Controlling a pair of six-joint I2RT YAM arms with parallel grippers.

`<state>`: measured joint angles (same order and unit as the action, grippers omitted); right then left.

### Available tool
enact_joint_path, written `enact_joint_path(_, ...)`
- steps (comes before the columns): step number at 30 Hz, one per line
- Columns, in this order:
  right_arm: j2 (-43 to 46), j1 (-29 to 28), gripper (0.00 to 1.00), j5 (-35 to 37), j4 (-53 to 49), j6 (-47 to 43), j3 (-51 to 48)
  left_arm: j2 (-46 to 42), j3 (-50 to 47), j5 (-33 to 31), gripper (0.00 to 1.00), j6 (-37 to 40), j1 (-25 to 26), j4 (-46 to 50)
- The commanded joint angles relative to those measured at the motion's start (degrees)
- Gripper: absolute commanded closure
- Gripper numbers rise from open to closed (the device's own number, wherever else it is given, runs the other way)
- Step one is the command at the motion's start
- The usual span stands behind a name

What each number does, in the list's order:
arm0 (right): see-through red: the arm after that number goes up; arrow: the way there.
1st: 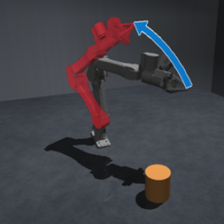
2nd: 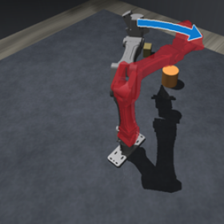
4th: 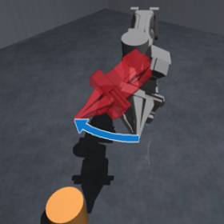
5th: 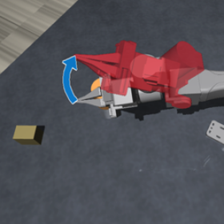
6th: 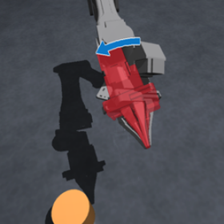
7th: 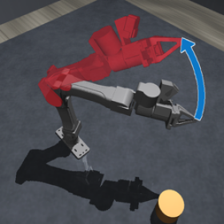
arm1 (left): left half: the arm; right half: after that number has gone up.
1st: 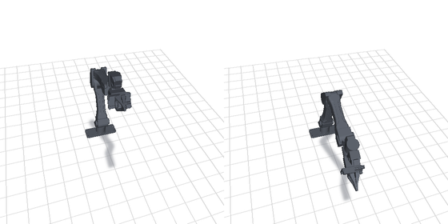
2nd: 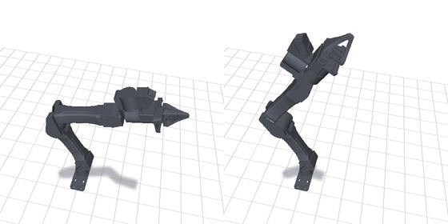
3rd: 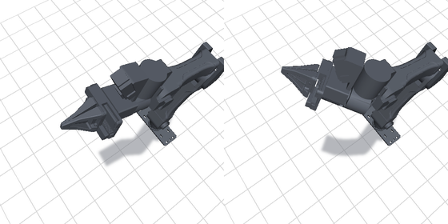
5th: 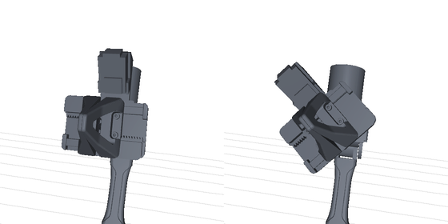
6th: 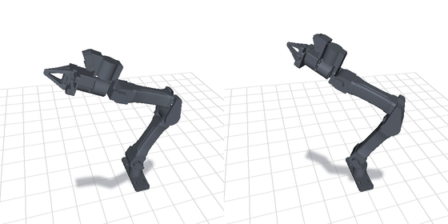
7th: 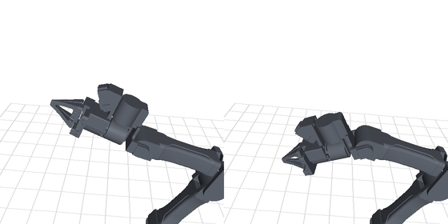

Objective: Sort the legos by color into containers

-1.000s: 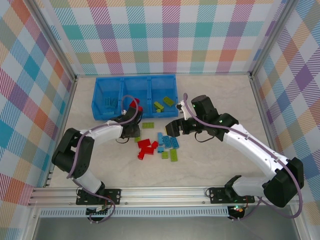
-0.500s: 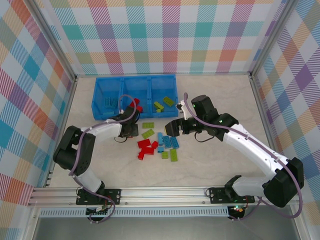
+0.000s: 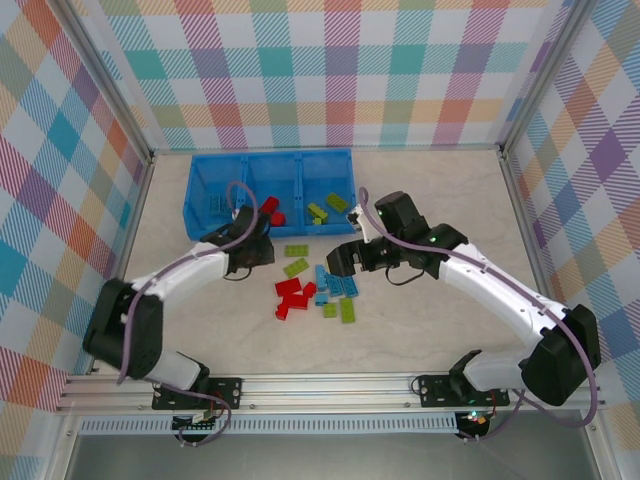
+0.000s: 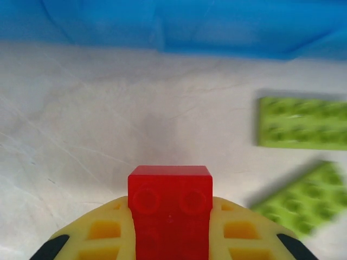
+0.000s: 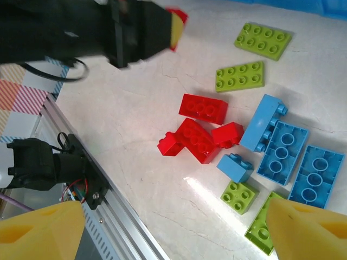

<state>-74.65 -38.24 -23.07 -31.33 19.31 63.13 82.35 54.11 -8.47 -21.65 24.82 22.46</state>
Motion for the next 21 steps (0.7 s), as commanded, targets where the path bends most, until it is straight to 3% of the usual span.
enact_joint_path(1, 0.0, -0.3, 0.13, -1.0, 1.5, 1.0, 1.5, -2.9, 8.1, -1.5, 0.84, 0.7, -0.5, -0.2)
enact_joint_path(4, 0.2, -0.3, 0.13, -0.4, 3.6, 1.8, 0.8, 3.5, 15.3, -6.9, 0.84, 3.8, -1.4, -1.1)
enact_joint_path(12, 2.9, -0.3, 0.12, 0.7, 5.0, 2.2, -1.3, 26.4, 34.8, -5.1, 0.83, 5.6, -5.2, 0.0)
enact_joint_path(14, 3.7, -0.3, 0.11, 1.0, 4.5, 1.8, -1.6, 29.7, 38.7, -4.7, 0.78, 5.8, -5.3, 2.0)
enact_joint_path(18, 4.7, -0.3, 0.11, 1.2, 4.3, 1.6, -2.1, 31.8, 42.3, -4.8, 0.58, 6.3, -5.3, 3.8)
enact_joint_path(21, 5.0, -0.3, 0.11, 1.7, 4.2, 1.4, -2.1, 29.7, 42.0, -4.0, 0.53, 6.1, -5.3, 4.2)
